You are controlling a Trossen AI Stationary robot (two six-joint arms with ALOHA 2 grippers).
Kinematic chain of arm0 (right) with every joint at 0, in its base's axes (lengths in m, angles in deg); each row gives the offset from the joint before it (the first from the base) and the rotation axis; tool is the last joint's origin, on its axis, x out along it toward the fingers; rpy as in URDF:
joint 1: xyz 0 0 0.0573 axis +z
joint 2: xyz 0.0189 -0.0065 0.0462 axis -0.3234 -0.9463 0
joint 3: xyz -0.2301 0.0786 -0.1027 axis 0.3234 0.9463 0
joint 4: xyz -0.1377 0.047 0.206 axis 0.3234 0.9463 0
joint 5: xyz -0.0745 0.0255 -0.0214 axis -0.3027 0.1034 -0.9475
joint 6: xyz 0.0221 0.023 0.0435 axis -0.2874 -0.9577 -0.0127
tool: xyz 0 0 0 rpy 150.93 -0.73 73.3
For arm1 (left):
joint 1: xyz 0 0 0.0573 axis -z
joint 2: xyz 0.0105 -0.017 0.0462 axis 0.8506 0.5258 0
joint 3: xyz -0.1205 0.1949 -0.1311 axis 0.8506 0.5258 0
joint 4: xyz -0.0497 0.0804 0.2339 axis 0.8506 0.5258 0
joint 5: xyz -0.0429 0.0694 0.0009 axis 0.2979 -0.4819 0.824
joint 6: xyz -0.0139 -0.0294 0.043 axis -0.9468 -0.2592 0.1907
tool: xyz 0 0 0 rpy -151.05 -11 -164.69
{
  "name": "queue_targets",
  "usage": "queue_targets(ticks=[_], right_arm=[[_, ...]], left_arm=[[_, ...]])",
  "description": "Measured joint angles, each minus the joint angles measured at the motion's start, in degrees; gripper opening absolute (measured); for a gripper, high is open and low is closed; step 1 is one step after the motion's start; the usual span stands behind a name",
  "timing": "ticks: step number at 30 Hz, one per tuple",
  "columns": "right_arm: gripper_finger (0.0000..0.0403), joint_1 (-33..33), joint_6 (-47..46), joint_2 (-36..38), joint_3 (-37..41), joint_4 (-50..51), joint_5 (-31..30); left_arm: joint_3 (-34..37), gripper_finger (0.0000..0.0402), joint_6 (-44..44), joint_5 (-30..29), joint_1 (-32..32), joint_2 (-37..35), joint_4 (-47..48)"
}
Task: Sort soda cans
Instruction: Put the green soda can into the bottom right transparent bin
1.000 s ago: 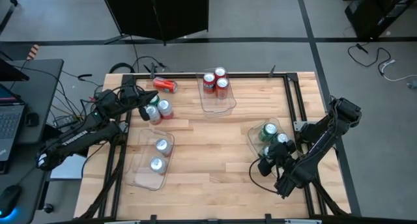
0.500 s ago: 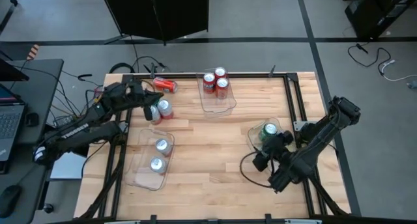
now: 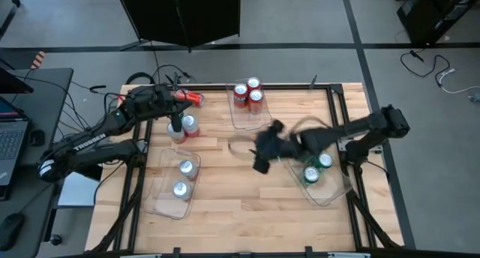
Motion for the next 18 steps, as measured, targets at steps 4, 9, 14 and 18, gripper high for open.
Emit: queue_targets(ticks=[4,9,14,18], right_arm=[[0.0261,-9.29,11.14,-1.74,1.35,-18.16,19.12],[0.0243,-15.76,15.74,-9.31,1.6,-34.08,26.49],[0.0246,-18.46,14.69,-17.46,1.6,-49.77,30.72],[0.0263,-19.84,13.95,-21.17,1.64,-55.72,31.71]], left_arm=[[0.49,0.0002,0.32,-1.18,-0.08,-1.93,-1.24],[4.15,0.0002,0.42,-0.43,-0.08,-5.04,-5.83],[6.55,0.0002,0.46,-0.4,-0.08,-8.26,-6.35],[6.79,0.0002,-1.23,-3.61,-0.08,-9.48,-1.22]])
